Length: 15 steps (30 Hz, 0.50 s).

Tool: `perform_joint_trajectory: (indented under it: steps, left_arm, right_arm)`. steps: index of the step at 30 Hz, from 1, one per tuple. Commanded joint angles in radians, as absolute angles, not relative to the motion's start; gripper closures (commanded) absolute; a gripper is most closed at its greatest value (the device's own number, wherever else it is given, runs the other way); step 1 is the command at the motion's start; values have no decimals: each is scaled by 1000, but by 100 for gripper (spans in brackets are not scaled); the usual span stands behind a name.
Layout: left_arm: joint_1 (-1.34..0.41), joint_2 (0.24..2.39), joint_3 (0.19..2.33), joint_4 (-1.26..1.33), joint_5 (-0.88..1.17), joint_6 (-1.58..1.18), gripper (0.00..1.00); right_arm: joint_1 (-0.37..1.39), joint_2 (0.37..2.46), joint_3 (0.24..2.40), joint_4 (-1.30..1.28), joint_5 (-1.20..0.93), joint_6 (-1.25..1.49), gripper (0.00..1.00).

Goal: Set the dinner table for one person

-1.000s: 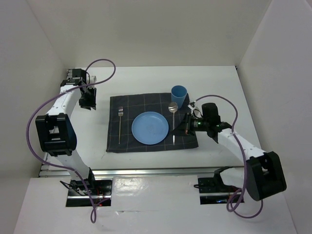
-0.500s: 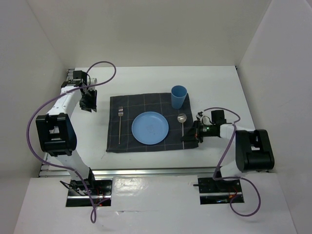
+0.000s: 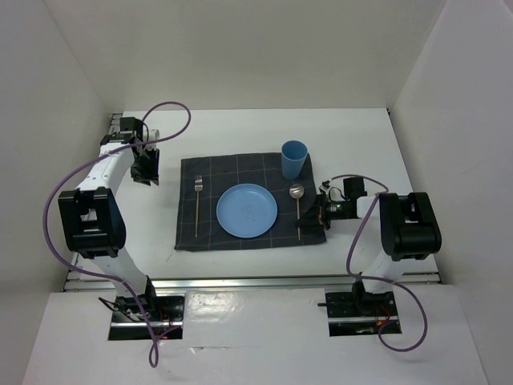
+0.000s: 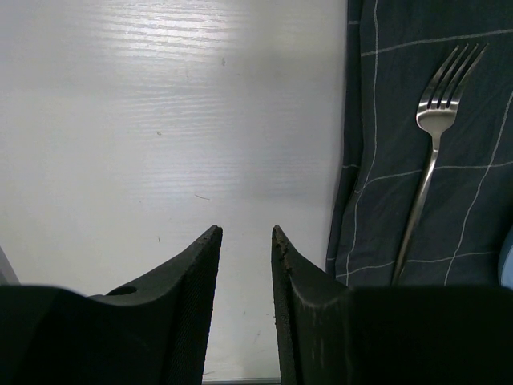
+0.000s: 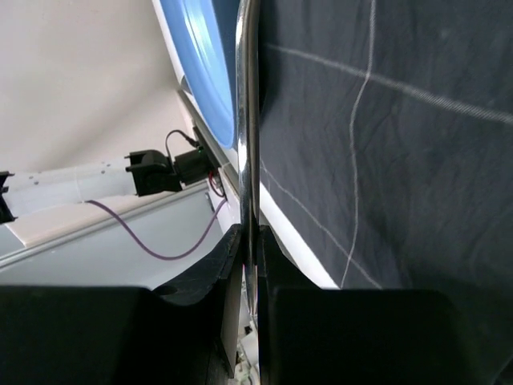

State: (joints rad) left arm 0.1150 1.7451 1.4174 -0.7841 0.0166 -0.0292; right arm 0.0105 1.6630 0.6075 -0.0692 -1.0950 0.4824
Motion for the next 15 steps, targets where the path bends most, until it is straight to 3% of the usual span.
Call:
perform_joint_trajectory:
  steps: [1,4,6,8,15]
  left_arm:
    - [114,1709,1413,-778,34,-18,61]
    - [114,1709,1413,-778,34,-18,61]
    - [114,1709,1413,-778,34,-18,61]
    - [114,1709,1413,-778,34,-18,61]
    - [114,1720,1422,-778,34,-18,61]
  right_arm:
    - [6,1678,646,5,-1100,499,100]
    - [6,1726,655,27,-1100,499,100]
    - [6,1755,666,37,-1109,508,91]
    - [6,1767,676,37,-1100,499,88]
    - [6,1822,744,12,-1088,479,87]
